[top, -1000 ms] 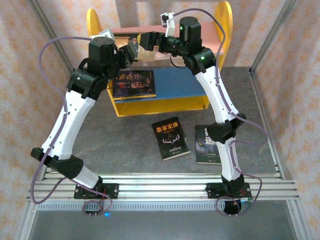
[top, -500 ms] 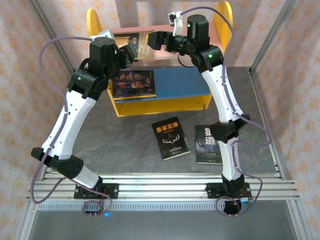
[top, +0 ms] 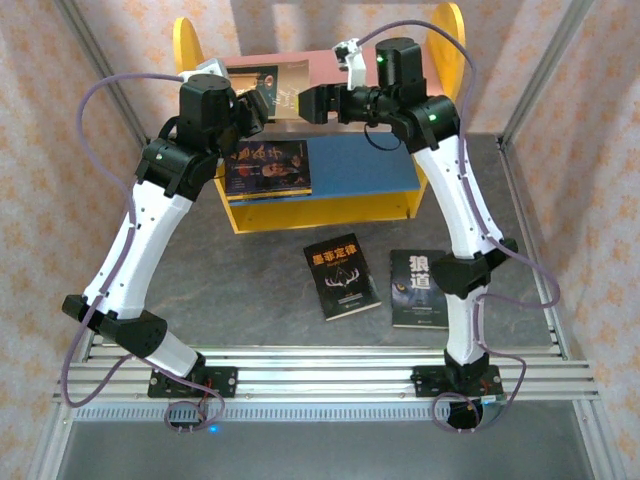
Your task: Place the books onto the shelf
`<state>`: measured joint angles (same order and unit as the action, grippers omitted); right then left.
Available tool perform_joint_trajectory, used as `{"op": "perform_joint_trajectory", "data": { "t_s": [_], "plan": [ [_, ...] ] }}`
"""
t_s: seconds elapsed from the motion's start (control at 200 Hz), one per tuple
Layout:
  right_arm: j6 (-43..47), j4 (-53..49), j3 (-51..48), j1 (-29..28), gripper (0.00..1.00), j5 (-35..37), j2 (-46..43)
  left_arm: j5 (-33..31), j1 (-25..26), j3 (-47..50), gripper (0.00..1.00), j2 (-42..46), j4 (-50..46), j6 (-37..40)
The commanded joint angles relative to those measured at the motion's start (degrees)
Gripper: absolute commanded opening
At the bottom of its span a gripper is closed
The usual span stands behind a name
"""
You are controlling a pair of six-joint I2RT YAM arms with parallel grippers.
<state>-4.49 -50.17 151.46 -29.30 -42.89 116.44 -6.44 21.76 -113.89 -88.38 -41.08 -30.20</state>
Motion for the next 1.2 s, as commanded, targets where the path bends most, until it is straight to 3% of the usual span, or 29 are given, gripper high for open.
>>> {"op": "perform_joint_trajectory", "data": {
  "t_s": [0.0,1.191],
  "plan": [
    [1.29,-4.88,-1.07,-1.62,0.86,-0.55,-1.39,-1.56,0.22,0.01,0.53,-0.35,-0.49,-0.83],
    [-4.25,-1.61,5.02,-3.92,0.88,-1.01,4.72,0.20,0.42,-1.44,0.52,-1.53,0.21,-0.83]
  ]
}}
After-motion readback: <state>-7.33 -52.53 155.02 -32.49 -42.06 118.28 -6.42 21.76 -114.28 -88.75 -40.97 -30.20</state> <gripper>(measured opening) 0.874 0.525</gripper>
